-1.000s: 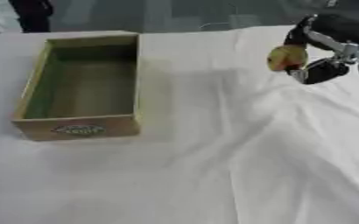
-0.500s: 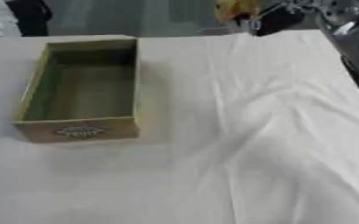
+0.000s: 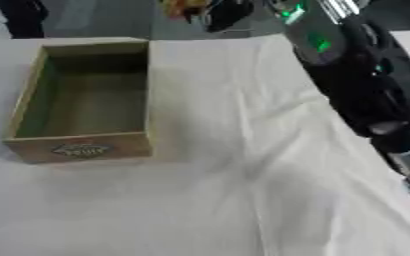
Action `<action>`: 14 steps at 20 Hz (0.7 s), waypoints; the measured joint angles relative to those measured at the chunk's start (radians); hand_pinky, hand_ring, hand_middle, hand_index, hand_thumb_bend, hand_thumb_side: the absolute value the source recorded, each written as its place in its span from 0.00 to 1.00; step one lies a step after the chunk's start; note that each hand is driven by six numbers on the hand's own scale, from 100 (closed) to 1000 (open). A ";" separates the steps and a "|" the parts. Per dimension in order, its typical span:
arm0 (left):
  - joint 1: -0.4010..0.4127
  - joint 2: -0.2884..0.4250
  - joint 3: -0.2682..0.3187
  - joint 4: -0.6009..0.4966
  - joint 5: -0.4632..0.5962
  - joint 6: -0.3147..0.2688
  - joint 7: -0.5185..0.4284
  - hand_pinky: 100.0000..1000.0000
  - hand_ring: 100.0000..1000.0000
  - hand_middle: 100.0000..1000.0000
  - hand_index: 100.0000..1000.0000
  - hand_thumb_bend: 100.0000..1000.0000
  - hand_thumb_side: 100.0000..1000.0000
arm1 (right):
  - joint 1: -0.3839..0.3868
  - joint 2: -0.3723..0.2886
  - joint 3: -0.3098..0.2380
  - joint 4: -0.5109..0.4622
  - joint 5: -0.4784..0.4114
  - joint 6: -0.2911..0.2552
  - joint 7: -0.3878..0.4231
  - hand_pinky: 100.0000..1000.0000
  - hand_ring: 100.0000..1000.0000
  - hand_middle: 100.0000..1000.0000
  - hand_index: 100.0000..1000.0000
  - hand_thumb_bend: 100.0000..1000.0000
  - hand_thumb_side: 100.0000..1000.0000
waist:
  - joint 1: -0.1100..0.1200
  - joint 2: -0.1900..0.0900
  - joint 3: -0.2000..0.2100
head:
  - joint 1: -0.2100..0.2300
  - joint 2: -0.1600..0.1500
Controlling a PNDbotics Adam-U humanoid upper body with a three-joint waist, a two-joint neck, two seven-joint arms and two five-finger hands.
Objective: Pick up objects on the table and place them in the box.
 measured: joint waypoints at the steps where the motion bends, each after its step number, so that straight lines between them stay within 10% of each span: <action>1: 0.000 0.000 -0.002 0.000 0.000 0.000 -0.002 0.39 0.45 0.44 0.78 0.00 0.97 | -0.006 0.024 0.001 0.019 0.015 -0.005 0.000 0.69 0.55 0.41 0.54 0.00 0.00 | 0.001 0.001 0.002 | -0.004 0.000; 14: -0.019 -0.009 -0.017 0.000 0.010 0.003 -0.021 0.39 0.45 0.44 0.78 0.00 0.97 | -0.032 0.245 -0.001 0.218 0.221 -0.038 -0.066 0.69 0.56 0.40 0.53 0.00 0.02 | -0.024 0.022 0.072 | -0.046 -0.023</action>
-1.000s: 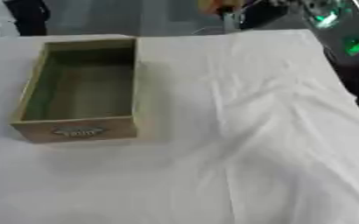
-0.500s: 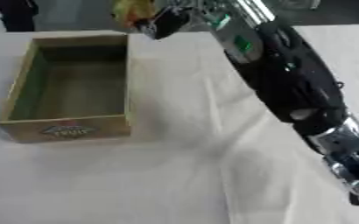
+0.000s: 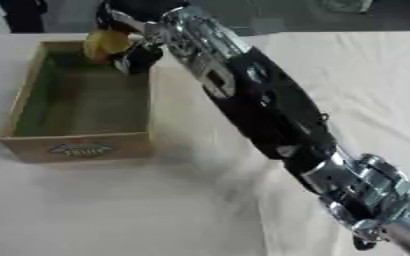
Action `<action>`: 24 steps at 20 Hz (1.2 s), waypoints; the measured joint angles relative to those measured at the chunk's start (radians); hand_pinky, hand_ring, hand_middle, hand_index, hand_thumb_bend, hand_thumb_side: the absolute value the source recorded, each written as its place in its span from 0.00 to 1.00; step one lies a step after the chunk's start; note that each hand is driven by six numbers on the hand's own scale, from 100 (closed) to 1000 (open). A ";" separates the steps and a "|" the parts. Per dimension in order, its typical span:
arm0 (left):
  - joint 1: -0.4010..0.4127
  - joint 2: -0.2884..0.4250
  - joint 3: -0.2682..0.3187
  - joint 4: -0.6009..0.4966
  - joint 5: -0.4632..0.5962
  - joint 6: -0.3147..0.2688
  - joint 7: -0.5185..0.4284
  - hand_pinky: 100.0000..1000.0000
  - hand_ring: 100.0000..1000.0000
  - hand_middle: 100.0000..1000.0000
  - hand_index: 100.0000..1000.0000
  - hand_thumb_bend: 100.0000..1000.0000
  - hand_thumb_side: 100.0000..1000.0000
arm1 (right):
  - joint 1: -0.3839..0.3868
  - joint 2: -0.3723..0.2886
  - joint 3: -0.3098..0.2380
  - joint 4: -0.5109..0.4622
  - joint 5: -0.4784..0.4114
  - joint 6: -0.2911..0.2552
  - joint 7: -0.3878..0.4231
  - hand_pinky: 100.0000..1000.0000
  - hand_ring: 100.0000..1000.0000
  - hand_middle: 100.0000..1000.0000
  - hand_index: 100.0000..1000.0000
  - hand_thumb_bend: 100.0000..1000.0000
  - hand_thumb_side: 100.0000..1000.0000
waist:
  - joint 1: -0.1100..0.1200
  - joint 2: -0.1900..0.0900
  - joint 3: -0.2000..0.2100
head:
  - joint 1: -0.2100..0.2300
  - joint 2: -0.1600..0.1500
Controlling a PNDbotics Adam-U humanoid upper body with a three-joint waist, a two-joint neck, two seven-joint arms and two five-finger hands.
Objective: Pick up objects on the table and place them in the box.
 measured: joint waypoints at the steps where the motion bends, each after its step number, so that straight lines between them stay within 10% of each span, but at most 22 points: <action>1: -0.001 0.000 0.000 0.000 0.000 0.000 -0.001 0.39 0.45 0.44 0.78 0.00 0.97 | 0.000 0.010 -0.005 0.022 0.017 0.002 -0.009 0.69 0.56 0.40 0.54 0.00 0.03 | -0.002 0.000 0.004 | -0.002 0.000; 15: -0.015 0.000 -0.006 0.000 0.010 -0.002 -0.008 0.39 0.45 0.44 0.77 0.00 0.97 | 0.010 0.108 -0.041 0.285 0.238 -0.030 -0.128 0.71 0.65 0.56 0.75 0.11 0.19 | -0.004 0.008 0.034 | -0.029 -0.008; 24: -0.014 0.000 -0.012 0.000 0.018 0.000 -0.015 0.39 0.45 0.44 0.77 0.00 0.97 | 0.008 0.122 -0.068 0.296 0.270 -0.044 -0.150 0.73 0.69 0.66 0.88 0.51 0.41 | 0.003 0.005 0.025 | -0.012 -0.008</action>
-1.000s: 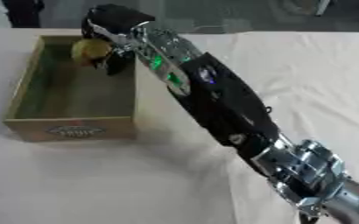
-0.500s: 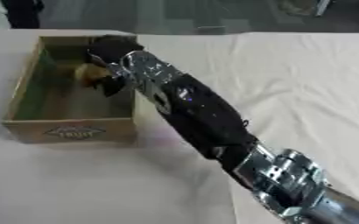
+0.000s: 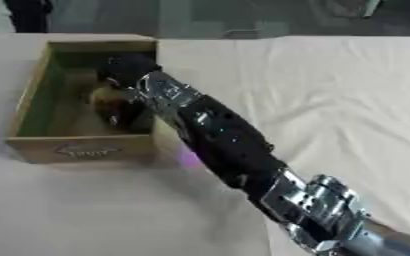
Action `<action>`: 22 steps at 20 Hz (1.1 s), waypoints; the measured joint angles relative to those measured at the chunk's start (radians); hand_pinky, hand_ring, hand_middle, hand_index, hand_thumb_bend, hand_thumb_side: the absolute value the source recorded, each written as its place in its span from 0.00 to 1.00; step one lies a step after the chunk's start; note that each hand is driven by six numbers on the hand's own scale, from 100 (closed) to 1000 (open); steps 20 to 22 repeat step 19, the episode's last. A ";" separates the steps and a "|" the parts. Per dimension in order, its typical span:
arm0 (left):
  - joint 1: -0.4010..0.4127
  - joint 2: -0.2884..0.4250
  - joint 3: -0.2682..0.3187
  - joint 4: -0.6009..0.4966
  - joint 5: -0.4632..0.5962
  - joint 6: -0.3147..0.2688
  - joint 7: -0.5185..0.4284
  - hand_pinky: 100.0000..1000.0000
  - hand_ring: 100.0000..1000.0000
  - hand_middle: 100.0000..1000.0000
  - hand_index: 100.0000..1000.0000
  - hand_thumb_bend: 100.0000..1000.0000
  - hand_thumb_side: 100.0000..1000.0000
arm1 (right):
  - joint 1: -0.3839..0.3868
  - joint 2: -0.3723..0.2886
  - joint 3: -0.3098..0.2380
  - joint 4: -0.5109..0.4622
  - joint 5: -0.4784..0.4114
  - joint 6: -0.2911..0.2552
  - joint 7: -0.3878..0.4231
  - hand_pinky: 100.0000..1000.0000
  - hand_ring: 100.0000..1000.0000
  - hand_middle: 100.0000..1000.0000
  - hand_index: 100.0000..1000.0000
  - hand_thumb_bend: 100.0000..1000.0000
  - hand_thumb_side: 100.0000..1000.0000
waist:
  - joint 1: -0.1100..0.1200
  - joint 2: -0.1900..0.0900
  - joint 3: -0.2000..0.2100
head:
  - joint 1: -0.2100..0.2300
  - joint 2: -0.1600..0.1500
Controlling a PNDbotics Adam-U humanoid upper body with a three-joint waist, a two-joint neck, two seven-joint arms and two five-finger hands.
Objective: Pick up objects on the table and place them in the box.
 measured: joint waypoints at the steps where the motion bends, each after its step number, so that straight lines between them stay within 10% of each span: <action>1: 0.000 0.000 0.000 0.000 0.000 0.000 0.000 0.39 0.45 0.44 0.77 0.00 0.97 | -0.001 -0.001 -0.003 -0.012 -0.010 0.004 -0.002 0.73 0.69 0.66 0.88 0.52 0.41 | 0.000 -0.002 -0.002 | 0.002 0.000; 10: 0.018 0.000 0.000 0.000 0.000 0.002 -0.002 0.39 0.45 0.44 0.77 0.00 0.97 | -0.027 -0.053 -0.012 -0.166 -0.131 0.048 0.014 0.73 0.67 0.66 0.87 0.45 0.43 | 0.009 -0.030 -0.031 | 0.029 0.011; 19: 0.035 0.001 0.010 0.000 -0.004 0.005 0.016 0.39 0.45 0.44 0.77 0.00 0.97 | 0.047 -0.271 -0.027 -0.652 -0.388 0.186 -0.033 0.72 0.67 0.61 0.81 0.10 0.41 | 0.021 -0.052 -0.090 | 0.089 0.034; 22: 0.035 0.001 0.010 0.000 -0.004 0.005 0.016 0.39 0.45 0.44 0.77 0.00 0.97 | 0.047 -0.271 -0.027 -0.652 -0.388 0.186 -0.033 0.72 0.67 0.61 0.81 0.10 0.41 | 0.021 -0.052 -0.090 | 0.089 0.034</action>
